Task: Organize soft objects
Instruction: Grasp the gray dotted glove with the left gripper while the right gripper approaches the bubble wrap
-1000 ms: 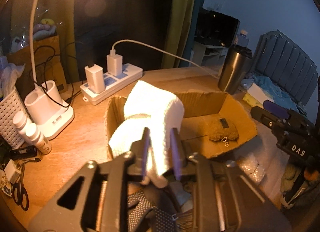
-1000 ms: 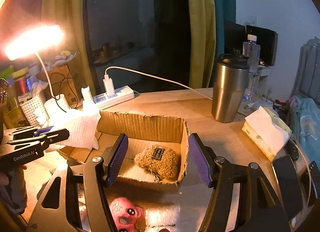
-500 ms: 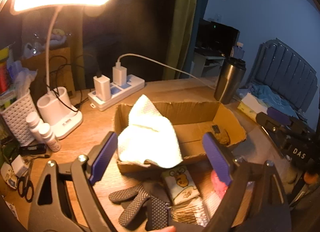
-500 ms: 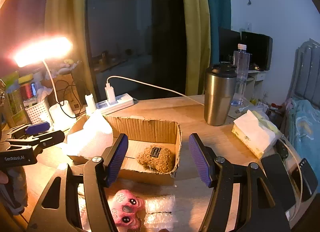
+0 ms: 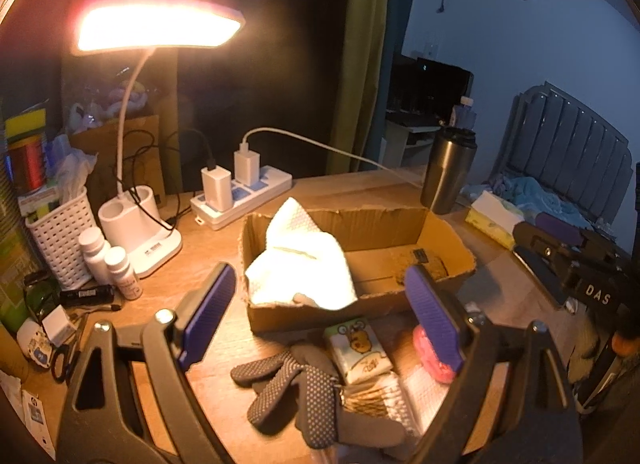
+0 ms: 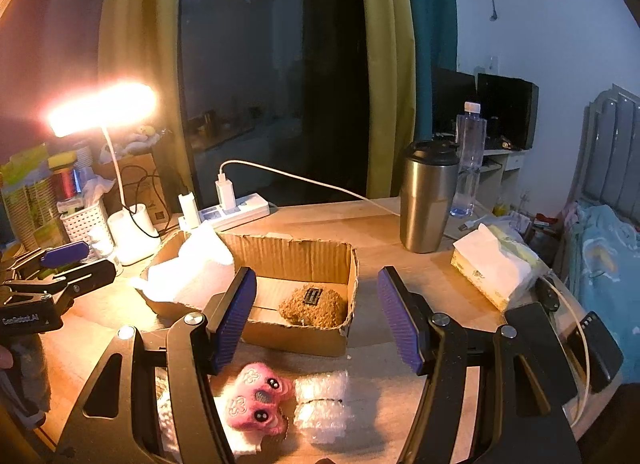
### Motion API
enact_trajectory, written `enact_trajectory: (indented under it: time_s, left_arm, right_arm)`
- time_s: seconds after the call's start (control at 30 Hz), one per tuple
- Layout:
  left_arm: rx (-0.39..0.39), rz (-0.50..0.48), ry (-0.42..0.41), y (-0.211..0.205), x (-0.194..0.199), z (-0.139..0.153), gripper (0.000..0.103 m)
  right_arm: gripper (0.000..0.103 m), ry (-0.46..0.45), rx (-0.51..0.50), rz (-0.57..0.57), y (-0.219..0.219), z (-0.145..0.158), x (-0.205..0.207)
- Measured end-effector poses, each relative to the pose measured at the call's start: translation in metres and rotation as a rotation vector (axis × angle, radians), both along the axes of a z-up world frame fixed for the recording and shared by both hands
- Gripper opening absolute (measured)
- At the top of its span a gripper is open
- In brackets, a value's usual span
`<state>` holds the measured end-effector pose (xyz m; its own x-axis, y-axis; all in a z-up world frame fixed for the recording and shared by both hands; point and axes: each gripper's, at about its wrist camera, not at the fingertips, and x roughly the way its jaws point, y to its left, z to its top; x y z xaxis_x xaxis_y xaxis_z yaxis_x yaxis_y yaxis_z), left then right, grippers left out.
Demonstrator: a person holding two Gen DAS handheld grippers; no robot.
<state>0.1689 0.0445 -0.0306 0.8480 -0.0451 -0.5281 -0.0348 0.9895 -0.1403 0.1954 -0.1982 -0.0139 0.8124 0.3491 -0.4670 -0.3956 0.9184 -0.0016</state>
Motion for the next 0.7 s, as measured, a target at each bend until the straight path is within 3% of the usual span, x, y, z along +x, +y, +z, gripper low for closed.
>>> enact_trajectory:
  time_s: [0.4,0.7]
  left_arm:
    - [-0.004,0.002,-0.058,0.0,-0.041,-0.001,0.088]
    - [-0.03,0.0,-0.036,0.0,-0.065,-0.02,0.088]
  right_arm:
    - [0.066,-0.009,-0.026,0.017,0.005,0.001,-0.035]
    - [0.066,0.029,-0.045,0.05,0.016,-0.019,-0.057]
